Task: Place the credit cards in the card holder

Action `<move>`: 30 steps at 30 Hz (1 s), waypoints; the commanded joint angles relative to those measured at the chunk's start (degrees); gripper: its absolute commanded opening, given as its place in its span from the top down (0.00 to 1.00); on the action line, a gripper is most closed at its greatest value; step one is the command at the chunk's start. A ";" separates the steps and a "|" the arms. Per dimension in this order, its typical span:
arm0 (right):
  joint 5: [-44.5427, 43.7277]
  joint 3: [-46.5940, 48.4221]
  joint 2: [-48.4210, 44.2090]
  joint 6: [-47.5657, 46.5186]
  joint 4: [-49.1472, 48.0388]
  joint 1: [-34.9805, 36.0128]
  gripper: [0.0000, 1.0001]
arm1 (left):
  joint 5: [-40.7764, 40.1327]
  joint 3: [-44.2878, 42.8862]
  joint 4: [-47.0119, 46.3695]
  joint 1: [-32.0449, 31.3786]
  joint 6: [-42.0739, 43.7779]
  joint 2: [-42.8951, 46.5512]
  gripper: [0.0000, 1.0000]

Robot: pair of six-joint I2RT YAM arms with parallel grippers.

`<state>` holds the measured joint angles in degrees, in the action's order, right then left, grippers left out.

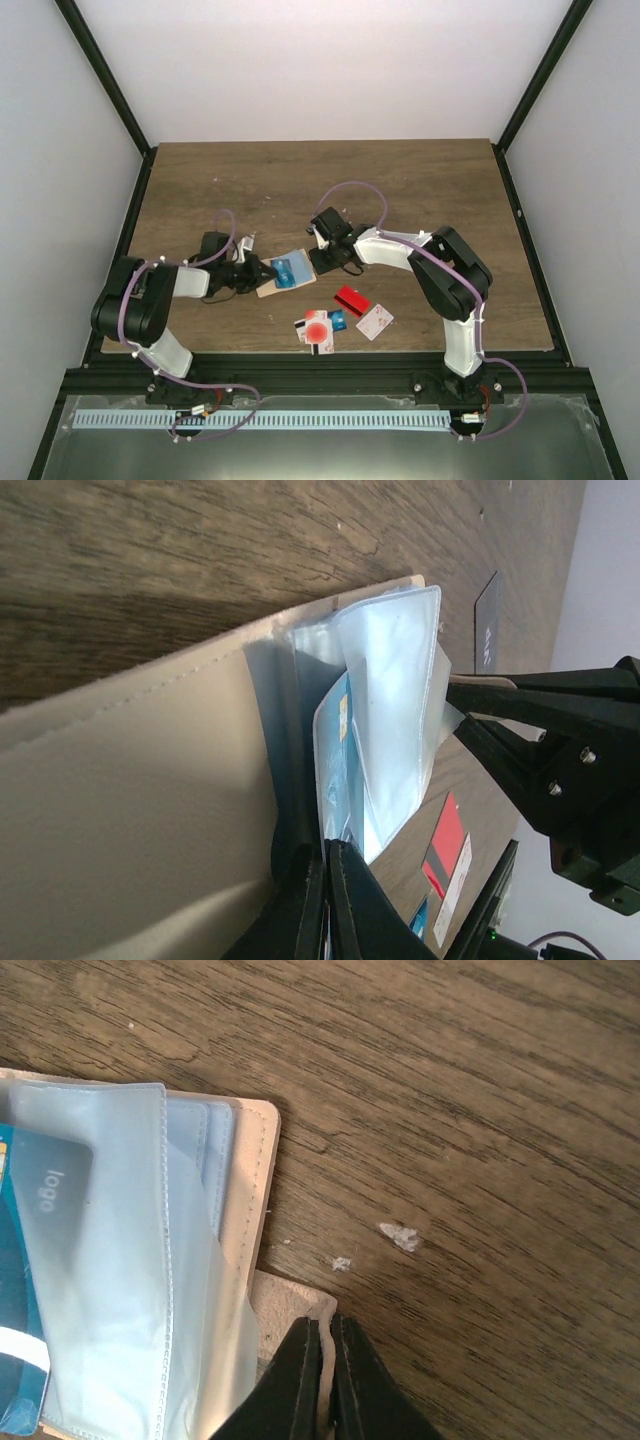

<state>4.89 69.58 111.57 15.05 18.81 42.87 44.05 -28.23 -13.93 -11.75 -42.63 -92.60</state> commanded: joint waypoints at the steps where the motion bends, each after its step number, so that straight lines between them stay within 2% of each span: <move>1: 1.75 -0.06 0.00 -0.72 -0.27 0.36 0.99 | -0.39 -0.81 -2.88 0.69 0.12 -2.62 0.96; 21: 4.49 -1.18 -0.06 0.66 -0.47 0.35 0.99 | 0.30 -0.16 -11.17 0.55 -4.33 -5.51 0.96; 30: 5.09 -1.72 0.10 1.71 -0.61 0.45 0.99 | -0.52 0.54 -14.94 -1.60 -6.91 -6.97 0.96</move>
<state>7.70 68.82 111.57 15.92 17.56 42.61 45.21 -28.53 -25.89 -12.10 -48.36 -97.93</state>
